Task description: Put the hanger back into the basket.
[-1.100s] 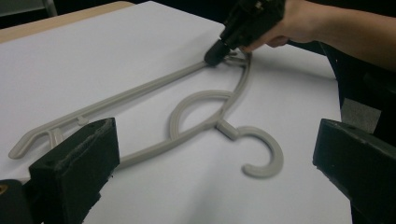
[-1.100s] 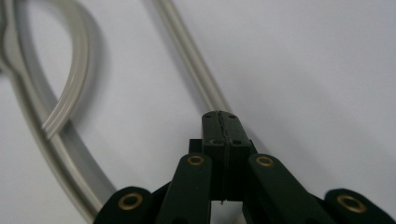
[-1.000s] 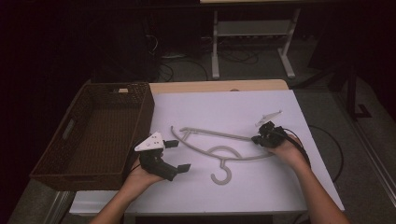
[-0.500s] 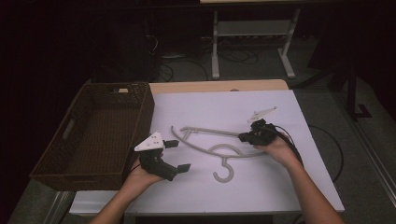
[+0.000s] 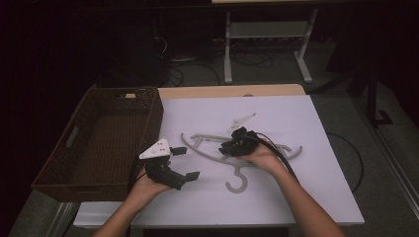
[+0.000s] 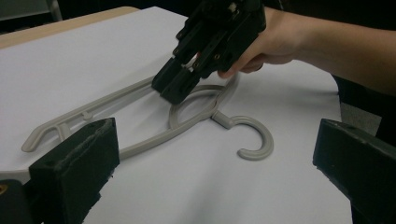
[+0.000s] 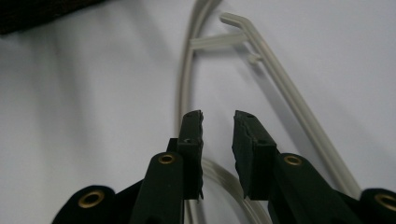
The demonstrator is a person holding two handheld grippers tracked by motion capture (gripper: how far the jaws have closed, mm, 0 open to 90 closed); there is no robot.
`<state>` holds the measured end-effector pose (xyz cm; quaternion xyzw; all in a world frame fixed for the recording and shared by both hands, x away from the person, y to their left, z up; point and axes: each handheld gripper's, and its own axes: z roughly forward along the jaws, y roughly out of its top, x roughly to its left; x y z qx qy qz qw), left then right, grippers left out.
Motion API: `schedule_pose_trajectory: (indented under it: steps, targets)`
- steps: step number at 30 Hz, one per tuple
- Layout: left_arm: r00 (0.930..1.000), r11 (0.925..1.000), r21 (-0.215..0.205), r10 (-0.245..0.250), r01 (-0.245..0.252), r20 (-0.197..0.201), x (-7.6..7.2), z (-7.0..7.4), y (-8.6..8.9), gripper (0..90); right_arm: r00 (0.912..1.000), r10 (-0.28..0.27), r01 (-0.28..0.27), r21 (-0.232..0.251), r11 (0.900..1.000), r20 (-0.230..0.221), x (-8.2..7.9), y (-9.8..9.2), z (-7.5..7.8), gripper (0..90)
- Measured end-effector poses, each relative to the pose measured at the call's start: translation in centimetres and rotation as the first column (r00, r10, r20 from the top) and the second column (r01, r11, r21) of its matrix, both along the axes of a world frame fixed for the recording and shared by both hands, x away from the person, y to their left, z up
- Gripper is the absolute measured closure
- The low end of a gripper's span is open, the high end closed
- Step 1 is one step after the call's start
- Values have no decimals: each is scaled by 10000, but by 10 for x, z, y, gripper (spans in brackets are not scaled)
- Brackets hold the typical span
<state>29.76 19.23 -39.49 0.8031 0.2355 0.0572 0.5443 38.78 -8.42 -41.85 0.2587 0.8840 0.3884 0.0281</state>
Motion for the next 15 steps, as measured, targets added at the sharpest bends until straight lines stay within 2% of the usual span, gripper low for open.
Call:
schedule_pose_trajectory:
  steps: [5,7,8,11,12,15]
  targets:
    - [10000,10000,-71,53,-53,-24,0,0,1,1,9995,285,-284,41,9996,-127,1,23,-6,693]
    - [10000,10000,-63,61,-61,-18,0,0,1,1,9993,374,-374,-104,9992,0,2,26,-8,693]
    - [10000,10000,-36,51,-51,-6,0,0,1,1,9987,512,-509,-361,9981,74,4,32,-14,693]
    - [10000,10000,-43,47,-47,10,-1,1,1,1,9988,495,-496,-451,9978,-17,5,36,-18,698]
    - [10000,10000,-45,49,-49,27,-1,1,2,1,9972,726,-712,-639,9954,200,7,38,-23,710]
    - [10000,10000,-46,51,-51,30,0,1,2,1,9971,755,-746,-650,9951,125,7,40,-25,749]
